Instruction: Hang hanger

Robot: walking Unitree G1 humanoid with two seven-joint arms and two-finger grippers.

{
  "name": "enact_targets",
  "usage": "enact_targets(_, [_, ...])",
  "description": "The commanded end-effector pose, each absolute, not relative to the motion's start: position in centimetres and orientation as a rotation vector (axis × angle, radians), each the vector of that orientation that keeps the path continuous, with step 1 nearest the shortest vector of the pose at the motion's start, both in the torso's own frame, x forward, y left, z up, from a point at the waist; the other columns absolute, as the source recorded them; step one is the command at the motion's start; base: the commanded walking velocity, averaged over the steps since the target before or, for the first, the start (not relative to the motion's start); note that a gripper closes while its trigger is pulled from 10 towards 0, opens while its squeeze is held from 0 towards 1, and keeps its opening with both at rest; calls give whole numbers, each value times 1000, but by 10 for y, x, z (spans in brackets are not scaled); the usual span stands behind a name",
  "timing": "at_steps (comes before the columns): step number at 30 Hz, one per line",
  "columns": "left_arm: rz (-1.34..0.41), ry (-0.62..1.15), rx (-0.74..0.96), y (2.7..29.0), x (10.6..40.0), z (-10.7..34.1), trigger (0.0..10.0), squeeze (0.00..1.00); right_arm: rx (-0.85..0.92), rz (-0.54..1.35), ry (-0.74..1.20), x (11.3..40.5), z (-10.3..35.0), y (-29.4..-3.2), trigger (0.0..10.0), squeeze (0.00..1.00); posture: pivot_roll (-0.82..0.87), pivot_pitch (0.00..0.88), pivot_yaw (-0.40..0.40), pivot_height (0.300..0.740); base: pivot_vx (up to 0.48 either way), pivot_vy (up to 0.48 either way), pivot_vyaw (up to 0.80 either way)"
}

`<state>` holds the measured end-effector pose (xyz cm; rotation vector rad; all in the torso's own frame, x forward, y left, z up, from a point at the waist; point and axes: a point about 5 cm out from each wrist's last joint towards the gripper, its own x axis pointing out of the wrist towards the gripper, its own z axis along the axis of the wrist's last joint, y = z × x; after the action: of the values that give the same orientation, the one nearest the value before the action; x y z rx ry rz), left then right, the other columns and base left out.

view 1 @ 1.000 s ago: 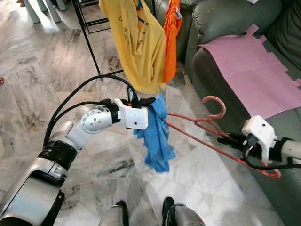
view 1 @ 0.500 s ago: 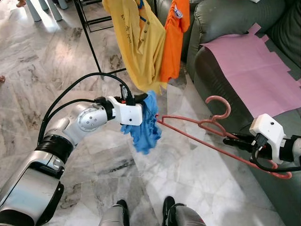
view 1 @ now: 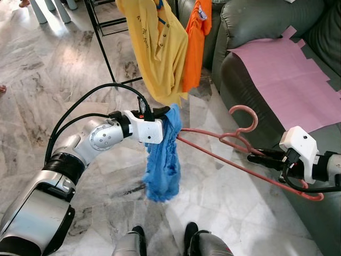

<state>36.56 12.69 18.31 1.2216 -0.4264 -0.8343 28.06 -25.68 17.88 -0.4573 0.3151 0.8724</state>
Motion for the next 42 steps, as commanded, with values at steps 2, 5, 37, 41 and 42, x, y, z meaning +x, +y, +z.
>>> enact_targets(2, [-807, -385, 1251, 136, 369, 180, 10000, 0, -464, 889, 291, 279, 189, -255, 10000, 0, -56, 267, 25, 740, 0, 0, 0])
enact_targets(5, [-775, -339, 1260, 142, 371, 175, 10000, 0, -469, 896, 303, 276, 189, -257, 10000, 0, -69, 266, 27, 740, 0, 0, 0])
enact_targets(37, [-750, -359, 1276, 146, 373, 177, 10000, 0, -484, 937, 374, 269, 173, -253, 10000, 0, -64, 268, 29, 740, 0, 0, 0])
enact_targets(41, [-754, -363, 1276, 147, 373, 177, 10000, 0, -496, 929, 373, 269, 174, -255, 10000, 0, -66, 267, 31, 740, 0, 0, 0])
enact_targets(42, [-755, -363, 1277, 147, 373, 177, 10000, 0, -504, 923, 369, 269, 174, -256, 10000, 0, -68, 266, 32, 740, 0, 0, 0])
